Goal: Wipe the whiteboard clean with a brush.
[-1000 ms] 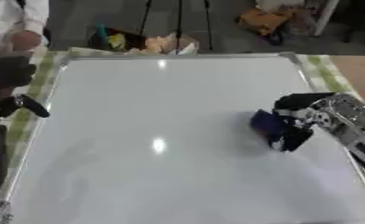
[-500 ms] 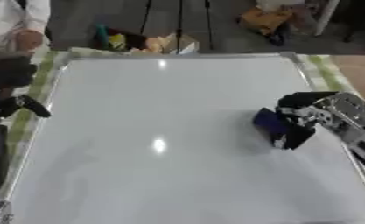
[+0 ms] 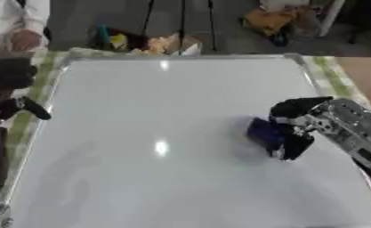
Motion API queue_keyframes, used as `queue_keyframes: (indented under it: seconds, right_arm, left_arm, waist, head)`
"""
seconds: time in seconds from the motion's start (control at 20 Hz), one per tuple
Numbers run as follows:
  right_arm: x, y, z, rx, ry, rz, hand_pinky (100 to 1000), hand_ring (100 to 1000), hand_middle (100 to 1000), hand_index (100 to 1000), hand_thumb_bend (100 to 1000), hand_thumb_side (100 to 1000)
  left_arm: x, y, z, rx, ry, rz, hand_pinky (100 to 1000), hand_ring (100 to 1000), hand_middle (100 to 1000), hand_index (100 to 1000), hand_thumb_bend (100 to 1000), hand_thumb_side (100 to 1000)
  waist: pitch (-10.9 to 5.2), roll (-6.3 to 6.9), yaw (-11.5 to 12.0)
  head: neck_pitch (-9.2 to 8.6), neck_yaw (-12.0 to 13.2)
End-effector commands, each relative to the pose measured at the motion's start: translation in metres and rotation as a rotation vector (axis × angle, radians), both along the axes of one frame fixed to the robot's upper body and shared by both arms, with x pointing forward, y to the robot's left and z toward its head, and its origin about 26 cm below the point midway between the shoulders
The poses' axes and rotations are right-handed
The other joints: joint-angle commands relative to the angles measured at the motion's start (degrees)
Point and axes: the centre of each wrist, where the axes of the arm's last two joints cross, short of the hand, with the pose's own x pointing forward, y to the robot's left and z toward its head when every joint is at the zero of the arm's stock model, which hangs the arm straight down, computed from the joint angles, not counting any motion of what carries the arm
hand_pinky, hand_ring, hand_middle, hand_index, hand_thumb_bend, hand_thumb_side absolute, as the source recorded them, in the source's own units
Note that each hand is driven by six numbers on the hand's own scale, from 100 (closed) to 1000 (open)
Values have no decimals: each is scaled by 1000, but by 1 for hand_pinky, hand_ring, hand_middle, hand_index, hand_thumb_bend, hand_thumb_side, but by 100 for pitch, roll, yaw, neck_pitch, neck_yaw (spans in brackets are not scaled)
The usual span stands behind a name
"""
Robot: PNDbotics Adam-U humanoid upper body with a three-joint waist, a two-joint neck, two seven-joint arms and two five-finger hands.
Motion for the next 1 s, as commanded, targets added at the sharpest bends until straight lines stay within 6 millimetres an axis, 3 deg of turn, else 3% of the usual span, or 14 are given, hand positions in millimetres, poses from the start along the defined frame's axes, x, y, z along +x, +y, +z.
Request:
queue_keyframes:
  seconds: [0.05, 0.45, 1.0]
  right_arm:
    - [-3, -4, 1, -43, 15, 32, 358, 546, 248, 199, 100, 384]
    - [-4, -14, -20, -139, 87, 70, 366, 552, 257, 204, 100, 381]
    - [5, -18, -11, -135, 38, 13, 351, 545, 251, 202, 100, 376]
  left_arm:
    - [-3, -2, 7, 8, -30, -15, 422, 800, 753, 688, 100, 965]
    - [-3, -3, 8, 7, -34, -20, 422, 799, 753, 688, 100, 964]
    - [-3, -2, 7, 7, -29, -17, 422, 800, 753, 688, 100, 964]
  waist:
    - [-127, -11, 1]
    - [-137, -34, 7]
    - [-164, -26, 3]
  head:
    - [12, -7]
    - [-2, -24]
    - [-19, -40]
